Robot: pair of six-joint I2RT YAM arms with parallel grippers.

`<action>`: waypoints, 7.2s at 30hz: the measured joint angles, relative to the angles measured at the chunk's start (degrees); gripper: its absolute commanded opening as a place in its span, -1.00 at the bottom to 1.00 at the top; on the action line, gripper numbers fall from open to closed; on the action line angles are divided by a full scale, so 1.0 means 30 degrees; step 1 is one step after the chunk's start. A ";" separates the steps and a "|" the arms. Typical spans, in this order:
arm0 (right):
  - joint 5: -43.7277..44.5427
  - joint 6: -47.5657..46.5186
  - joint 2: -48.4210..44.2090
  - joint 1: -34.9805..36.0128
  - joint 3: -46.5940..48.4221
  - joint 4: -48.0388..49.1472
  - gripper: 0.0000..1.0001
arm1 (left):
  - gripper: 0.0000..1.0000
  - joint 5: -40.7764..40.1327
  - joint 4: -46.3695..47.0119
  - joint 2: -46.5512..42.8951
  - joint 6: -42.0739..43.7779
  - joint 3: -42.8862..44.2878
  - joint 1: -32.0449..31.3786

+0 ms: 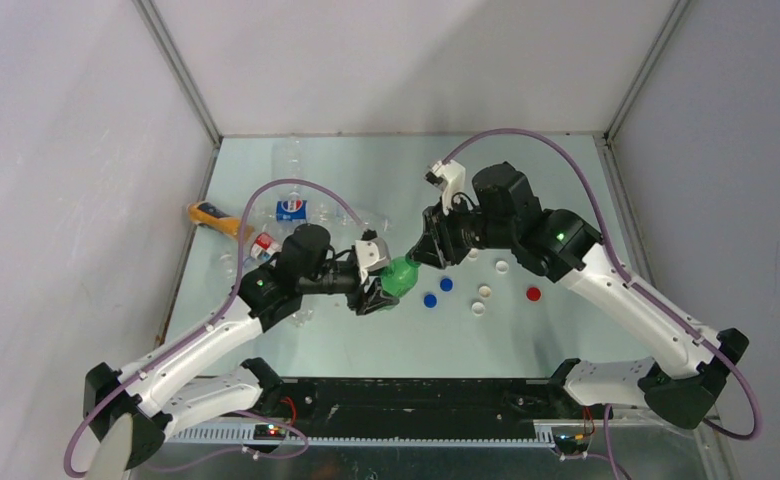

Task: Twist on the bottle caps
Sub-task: Screw the bottle cap onto the plastic bottle.

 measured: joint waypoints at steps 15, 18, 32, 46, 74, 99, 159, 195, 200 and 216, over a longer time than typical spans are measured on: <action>0.5136 0.7672 0.0845 0.0029 0.0386 -0.0743 -1.00 | -1.00 -0.5646 0.3490 -0.0175 0.0007 -0.1654 -0.1486; 0.5850 0.9005 0.0860 0.0029 0.0386 -0.0911 -1.00 | -1.00 -0.6302 0.4364 -0.0175 0.0015 -0.2040 -0.1741; 0.7657 1.2094 0.1457 0.0270 0.0386 -0.1195 -0.90 | -1.00 -0.7512 0.6870 0.0095 0.0153 -0.3497 -0.2011; 0.8765 1.3121 0.1698 0.0539 0.0379 -0.1100 -0.05 | -1.00 -0.7796 0.8014 0.0736 0.0138 -0.3781 -0.2004; 0.3694 0.5850 -0.1552 -0.2178 0.0474 -0.3024 0.54 | -1.00 -0.4947 1.2925 0.3016 -0.2936 -0.3723 -0.0160; -0.7512 -1.2917 -0.3075 -0.4707 0.2295 -0.4116 0.35 | -1.00 0.1843 0.7417 0.1909 -0.1122 -0.0838 -0.0036; -0.2310 -0.4116 0.1566 -0.2018 0.5042 -0.4575 -1.00 | -0.99 -0.1974 0.5537 0.0721 0.1654 -0.0379 -0.0969; 0.7672 0.8677 0.1093 -0.0160 0.2718 -0.2608 -1.00 | -1.00 -0.9821 0.5559 0.2302 0.0641 -0.0146 -0.3395; 0.7868 0.8342 0.1129 -0.0073 0.2637 -0.2441 -1.00 | -1.00 -0.9632 0.5326 0.2346 0.0430 -0.0066 -0.3366; 0.3599 0.1807 0.0466 -0.0051 0.2157 -0.0874 -1.00 | -1.00 0.0889 0.4830 0.2149 -0.1443 0.0029 0.0612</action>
